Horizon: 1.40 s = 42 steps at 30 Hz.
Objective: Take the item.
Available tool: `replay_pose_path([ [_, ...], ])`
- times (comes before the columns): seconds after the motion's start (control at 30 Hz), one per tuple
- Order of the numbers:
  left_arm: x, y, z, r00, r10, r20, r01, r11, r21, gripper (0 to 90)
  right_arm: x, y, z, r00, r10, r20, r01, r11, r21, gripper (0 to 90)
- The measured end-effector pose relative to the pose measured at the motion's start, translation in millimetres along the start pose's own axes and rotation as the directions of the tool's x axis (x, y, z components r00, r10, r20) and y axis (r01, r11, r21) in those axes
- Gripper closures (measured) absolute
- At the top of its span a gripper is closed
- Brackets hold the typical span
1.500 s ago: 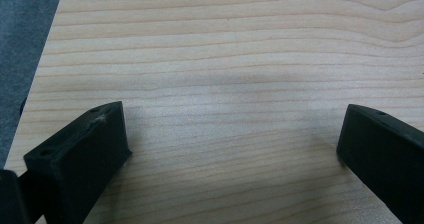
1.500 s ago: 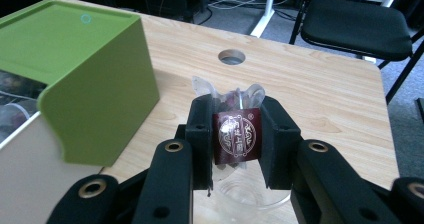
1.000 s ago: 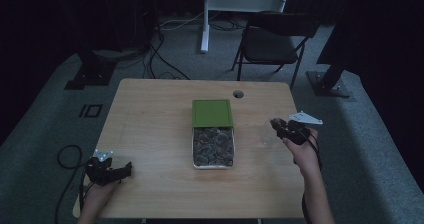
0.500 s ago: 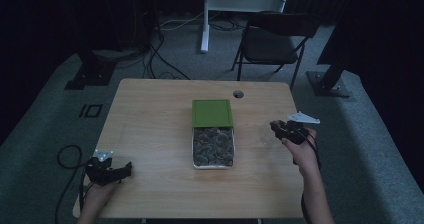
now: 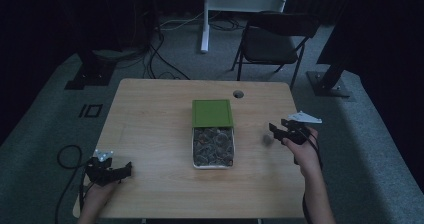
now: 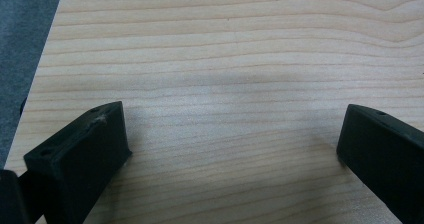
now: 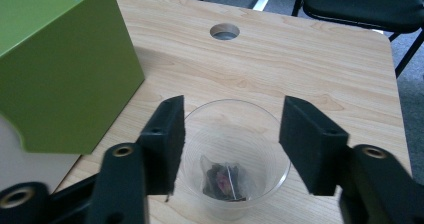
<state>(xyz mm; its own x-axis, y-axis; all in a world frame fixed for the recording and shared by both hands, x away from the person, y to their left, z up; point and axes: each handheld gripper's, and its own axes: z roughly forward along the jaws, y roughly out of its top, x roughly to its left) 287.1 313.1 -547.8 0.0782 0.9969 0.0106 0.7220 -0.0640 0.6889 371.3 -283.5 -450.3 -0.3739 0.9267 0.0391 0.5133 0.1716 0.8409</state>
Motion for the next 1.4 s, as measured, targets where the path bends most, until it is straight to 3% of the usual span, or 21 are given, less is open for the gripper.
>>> replay_pose_path([
  [0.1,0.0,0.0,0.0,1.0,0.0,0.0,0.0,1.0,0.0,0.5,2.0,-0.8,-1.2,1.0,0.007,-0.003,-0.007,1.0,-0.007,32.7],
  [0.53,0.0,0.0,0.0,1.0,0.0,0.0,0.0,1.0,0.0,0.5,8.8,-11.7,-11.6,0.9999,0.013,-0.001,-0.013,0.999,-0.033,14.6],
  [1.07,0.0,0.0,0.0,1.0,0.0,0.0,0.0,1.0,-0.001,0.5,15.4,-40.4,-22.7,0.9993,-0.008,-0.036,0.008,1.0,-0.007,13.7],
  [1.4,0.1,0.0,-0.1,1.0,0.001,0.001,-0.001,1.0,0.001,0.5,15.2,-62.6,-21.7,0.999,0.018,-0.042,-0.017,1.0,0.014,13.8],
])
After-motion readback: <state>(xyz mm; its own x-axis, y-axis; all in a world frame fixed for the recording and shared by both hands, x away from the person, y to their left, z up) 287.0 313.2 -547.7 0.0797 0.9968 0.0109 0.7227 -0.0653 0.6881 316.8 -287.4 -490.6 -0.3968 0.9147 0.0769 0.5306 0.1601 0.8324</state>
